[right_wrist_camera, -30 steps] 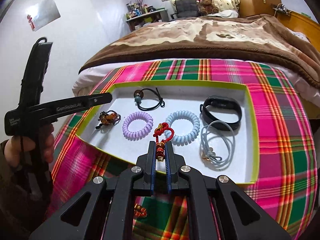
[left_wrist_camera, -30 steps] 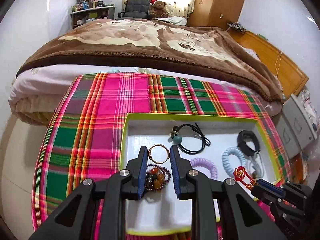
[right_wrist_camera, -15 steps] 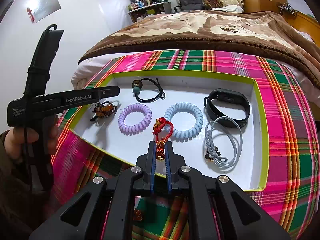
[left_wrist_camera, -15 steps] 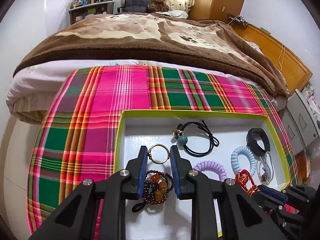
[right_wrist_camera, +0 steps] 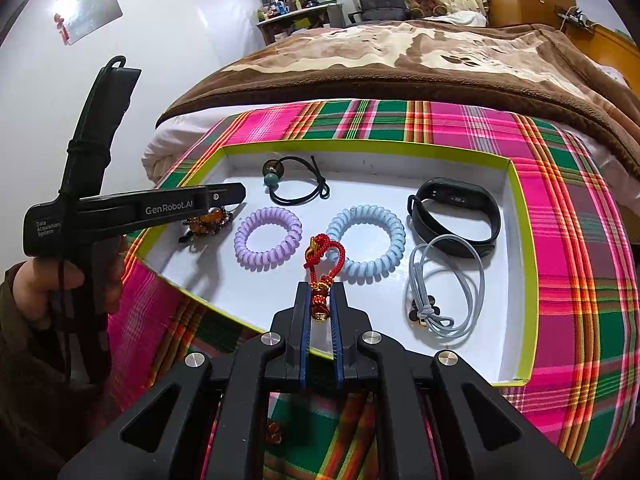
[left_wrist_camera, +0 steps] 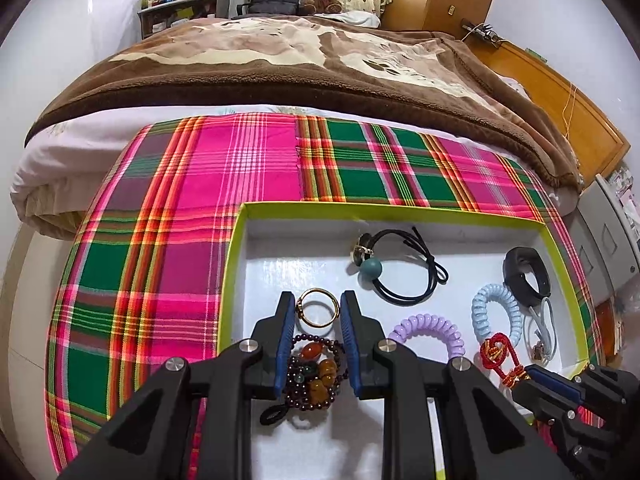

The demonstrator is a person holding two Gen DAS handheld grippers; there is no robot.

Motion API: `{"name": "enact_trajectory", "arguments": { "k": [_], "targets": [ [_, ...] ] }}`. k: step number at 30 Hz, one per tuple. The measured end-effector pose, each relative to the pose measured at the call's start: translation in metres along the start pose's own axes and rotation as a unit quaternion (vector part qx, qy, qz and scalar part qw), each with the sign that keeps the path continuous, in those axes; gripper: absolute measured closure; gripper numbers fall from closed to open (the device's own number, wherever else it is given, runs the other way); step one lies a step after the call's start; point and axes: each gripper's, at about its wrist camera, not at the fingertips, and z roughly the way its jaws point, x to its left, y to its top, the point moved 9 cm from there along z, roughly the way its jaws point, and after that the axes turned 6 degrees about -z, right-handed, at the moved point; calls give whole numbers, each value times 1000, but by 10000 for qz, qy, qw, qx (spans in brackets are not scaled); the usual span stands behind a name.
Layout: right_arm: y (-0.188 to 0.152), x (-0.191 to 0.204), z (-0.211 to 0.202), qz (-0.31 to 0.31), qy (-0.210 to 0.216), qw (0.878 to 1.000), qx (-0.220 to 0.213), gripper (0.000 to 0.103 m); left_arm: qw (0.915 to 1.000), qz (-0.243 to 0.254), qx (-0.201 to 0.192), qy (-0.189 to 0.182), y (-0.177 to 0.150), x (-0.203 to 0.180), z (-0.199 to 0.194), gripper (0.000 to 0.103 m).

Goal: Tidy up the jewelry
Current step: 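Carry the gold ring into the box and open the left tool while the right tool carries the tassel, then lower the red tassel charm into the box and open the right tool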

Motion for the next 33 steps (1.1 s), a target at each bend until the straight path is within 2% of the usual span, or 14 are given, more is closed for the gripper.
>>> {"name": "enact_trajectory", "arguments": {
  "k": [6,18,24,31,32,33],
  "targets": [
    [0,-1,0,10,-42,10000,-13,90,10000,44,-13,7,0,-1,0,69],
    [-1,-2,-5,18,-114,9999,-58,88,10000,-4,-17,-57,-5,-3,-6,59],
    [-4,3,-16,31,-61,9998,-171,87,9998,-18,-154,-90,-10,-1,-26,58],
    [-11,13,-37,71,40,9993,-365,86,9985,-104,-488,-202,-21,3,-64,56],
    [-13,15,-40,66,48,9993,-368,85,9984,-100,-511,-216,-25,4,-69,55],
    [-15,16,-42,69,39,9993,-370,77,9983,-108,-529,-225,-29,4,-73,55]
  ]
}}
